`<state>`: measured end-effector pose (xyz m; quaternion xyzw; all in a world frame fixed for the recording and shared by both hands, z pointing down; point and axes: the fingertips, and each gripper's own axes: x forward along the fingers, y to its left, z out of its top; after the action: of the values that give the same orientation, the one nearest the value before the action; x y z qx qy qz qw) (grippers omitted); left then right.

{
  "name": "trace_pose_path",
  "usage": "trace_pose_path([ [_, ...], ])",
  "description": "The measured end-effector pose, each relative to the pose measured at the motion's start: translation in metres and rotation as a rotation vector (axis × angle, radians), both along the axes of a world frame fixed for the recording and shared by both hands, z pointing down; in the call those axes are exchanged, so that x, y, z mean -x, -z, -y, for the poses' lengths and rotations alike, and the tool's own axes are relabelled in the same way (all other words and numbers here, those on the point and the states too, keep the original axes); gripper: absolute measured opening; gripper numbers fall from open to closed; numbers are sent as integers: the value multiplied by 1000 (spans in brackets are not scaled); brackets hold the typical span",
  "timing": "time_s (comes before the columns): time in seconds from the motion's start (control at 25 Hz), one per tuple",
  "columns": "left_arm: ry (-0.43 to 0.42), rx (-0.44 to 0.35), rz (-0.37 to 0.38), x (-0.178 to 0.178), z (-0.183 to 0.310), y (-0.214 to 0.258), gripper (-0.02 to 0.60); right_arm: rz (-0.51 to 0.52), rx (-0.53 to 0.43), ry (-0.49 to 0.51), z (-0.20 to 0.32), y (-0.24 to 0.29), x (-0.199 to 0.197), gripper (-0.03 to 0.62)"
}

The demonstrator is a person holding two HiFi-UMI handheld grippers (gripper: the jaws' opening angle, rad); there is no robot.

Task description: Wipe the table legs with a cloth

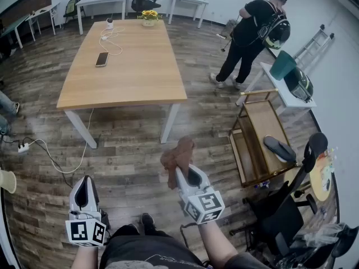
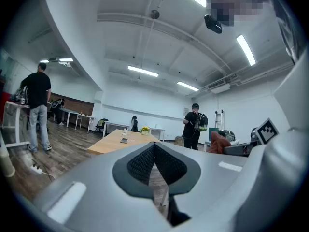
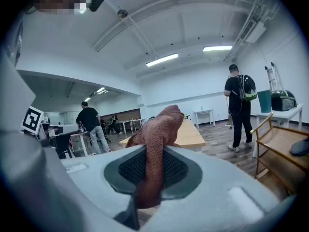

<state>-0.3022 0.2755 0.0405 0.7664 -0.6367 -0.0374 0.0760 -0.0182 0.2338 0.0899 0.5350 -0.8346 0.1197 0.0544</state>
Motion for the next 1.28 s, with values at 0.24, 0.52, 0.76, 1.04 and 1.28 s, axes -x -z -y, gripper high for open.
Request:
trace_pose_path([
  [0.24, -33, 58, 48, 1, -4, -16, 17, 13, 43, -79, -23, -1, -12, 61],
  [0.52, -69, 87, 14, 20, -31, -27, 18, 8, 85, -120, -62, -9, 6, 61],
  [0.76, -143, -20, -66, 16, -52, -11, 18, 10, 93, -115, -95, -15, 15, 61],
  [1.04, -173, -10, -50, 11, -68, -16, 18, 59, 87, -177, -115, -13, 7, 61],
  [1.28, -168, -5, -29, 16, -67, -28, 18, 58, 95, -189, -120, -21, -2, 61],
])
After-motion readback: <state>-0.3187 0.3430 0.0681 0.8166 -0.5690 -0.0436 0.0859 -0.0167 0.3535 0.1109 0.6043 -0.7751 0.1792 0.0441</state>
